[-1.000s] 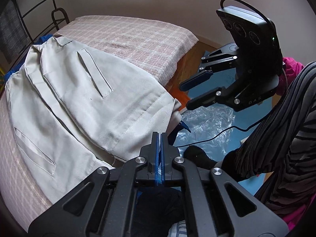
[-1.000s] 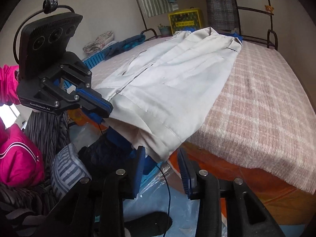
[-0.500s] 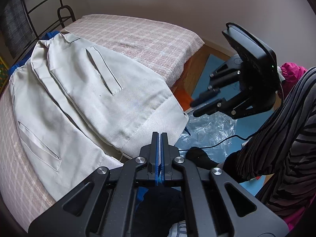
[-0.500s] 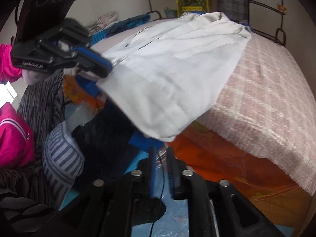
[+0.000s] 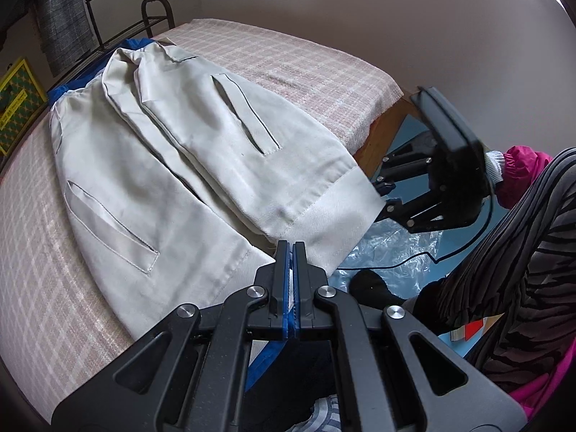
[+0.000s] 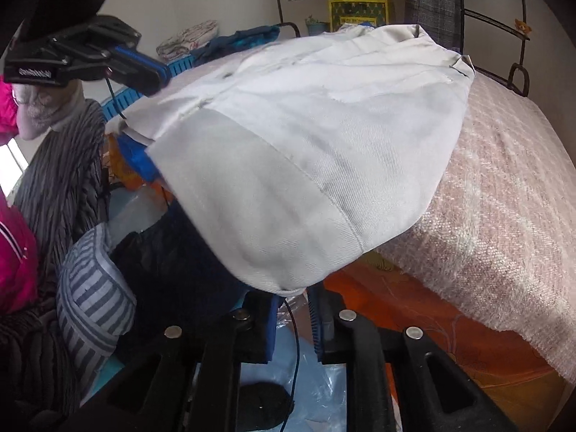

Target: Fold large clothes

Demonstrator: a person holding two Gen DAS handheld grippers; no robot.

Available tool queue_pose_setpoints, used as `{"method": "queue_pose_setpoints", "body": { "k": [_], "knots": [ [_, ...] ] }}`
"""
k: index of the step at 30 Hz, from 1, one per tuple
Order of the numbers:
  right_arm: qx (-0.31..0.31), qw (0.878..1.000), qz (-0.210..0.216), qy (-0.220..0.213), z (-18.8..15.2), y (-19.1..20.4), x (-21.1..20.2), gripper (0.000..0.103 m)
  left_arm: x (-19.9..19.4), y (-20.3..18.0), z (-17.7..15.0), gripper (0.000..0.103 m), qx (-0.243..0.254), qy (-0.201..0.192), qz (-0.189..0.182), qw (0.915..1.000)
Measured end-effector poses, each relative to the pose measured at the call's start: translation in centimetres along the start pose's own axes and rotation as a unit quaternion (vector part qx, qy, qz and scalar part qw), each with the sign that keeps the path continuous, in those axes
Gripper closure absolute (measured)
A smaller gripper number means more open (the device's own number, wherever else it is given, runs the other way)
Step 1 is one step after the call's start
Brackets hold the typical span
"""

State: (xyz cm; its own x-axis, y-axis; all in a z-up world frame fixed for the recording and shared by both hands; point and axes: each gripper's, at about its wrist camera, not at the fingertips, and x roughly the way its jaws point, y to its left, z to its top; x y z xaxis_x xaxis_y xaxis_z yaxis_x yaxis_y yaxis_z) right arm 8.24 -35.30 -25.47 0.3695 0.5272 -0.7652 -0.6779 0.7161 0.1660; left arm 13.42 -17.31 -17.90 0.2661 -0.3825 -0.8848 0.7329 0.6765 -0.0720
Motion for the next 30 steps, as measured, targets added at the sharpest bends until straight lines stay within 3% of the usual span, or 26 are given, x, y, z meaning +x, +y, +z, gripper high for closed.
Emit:
{"method": "queue_pose_setpoints", "body": {
  "k": [4,9,10,12,16,19,22,24,26,27,29,30],
  "knots": [
    [0.005,0.999,0.024,-0.04,0.4,1.5,-4.3,0.097,-0.2,0.0,-0.3,0.103,-0.002,-0.003,-0.005,1.0],
    [0.007,1.0,-0.02,-0.021,0.0,0.8,-4.1,0.097,-0.4,-0.4,-0.2,0.103,-0.001,-0.009,-0.007,0.9999],
    [0.013,0.999,-0.028,-0.02,-0.1,0.4,-3.7,0.094,-0.5,-0.4,-0.2,0.103,0.0,-0.01,-0.007,0.9999],
    [0.021,0.999,-0.032,-0.015,-0.3,-0.2,-3.1,0.071,-0.6,-0.3,-0.2,0.103,0.001,-0.009,-0.005,0.9999],
    [0.03,1.0,-0.005,-0.002,-0.4,-0.8,-1.6,0.068,-0.9,0.1,-0.3,0.103,-0.004,-0.009,0.002,0.9999],
    [0.022,1.0,0.019,0.003,-0.1,-0.1,-0.6,0.084,-1.1,0.8,-0.6,0.103,-0.016,-0.01,0.005,0.9998],
    [0.023,0.997,0.06,0.045,-0.3,0.6,1.0,0.103,-1.2,1.5,-1.0,0.103,-0.032,-0.01,0.006,0.9994],
    [0.006,0.996,0.055,0.074,-1.1,1.4,1.4,0.103,-1.8,1.9,-1.5,0.103,-0.042,-0.014,0.008,0.999],
    [0.001,0.997,0.034,0.073,-1.6,1.5,0.4,0.101,-2.5,2.4,-2.2,0.103,-0.055,-0.021,0.011,0.9982],
    [0.016,0.998,0.028,0.059,-1.6,1.1,-0.5,0.098,-2.9,2.9,-2.7,0.103,-0.068,-0.025,0.012,0.9973],
    [0.066,0.997,0.02,0.02,-1.4,-0.6,-2.8,0.061,-3.5,4.3,-3.6,0.103,-0.107,-0.029,0.005,0.9938],
    [0.098,0.995,0.021,-0.001,-1.4,-1.7,-3.9,0.052,-3.7,5.1,-4.2,0.103,-0.13,-0.033,0.001,0.991]
  ]
}}
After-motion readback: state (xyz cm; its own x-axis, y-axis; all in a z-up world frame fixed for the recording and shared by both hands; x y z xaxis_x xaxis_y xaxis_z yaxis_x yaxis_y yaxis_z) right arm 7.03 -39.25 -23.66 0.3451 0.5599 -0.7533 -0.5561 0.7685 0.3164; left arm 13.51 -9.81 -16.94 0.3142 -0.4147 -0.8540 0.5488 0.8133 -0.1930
